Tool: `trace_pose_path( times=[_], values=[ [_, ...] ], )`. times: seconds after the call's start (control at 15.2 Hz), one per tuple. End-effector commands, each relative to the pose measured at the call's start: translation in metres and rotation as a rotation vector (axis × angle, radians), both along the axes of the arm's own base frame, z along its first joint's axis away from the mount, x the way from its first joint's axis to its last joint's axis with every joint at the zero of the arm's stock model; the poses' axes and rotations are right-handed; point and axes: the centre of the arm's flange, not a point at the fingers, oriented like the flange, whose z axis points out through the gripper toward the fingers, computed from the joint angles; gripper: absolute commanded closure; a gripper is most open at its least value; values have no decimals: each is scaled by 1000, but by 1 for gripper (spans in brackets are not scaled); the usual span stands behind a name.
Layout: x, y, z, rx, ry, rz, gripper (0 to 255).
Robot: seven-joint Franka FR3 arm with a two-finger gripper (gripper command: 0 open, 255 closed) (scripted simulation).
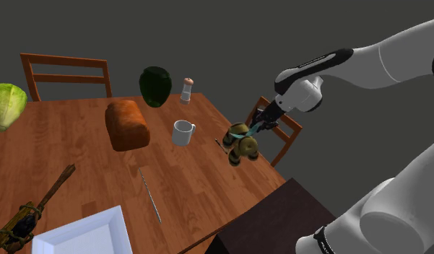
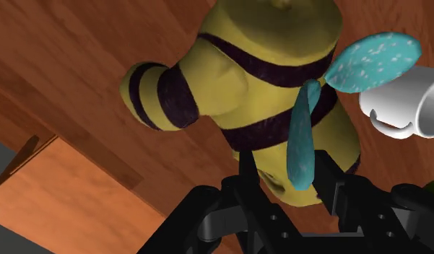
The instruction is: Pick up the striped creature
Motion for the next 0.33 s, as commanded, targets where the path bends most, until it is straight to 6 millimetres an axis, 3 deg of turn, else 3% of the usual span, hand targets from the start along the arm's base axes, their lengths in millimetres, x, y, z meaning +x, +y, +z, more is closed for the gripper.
trace_pose_path(
  times=[0.0, 0.26],
  values=[
    [0, 0, 14, -1, -3, -1, 255],
    [0, 0, 25, -1, -3, -1, 255]
  ],
)
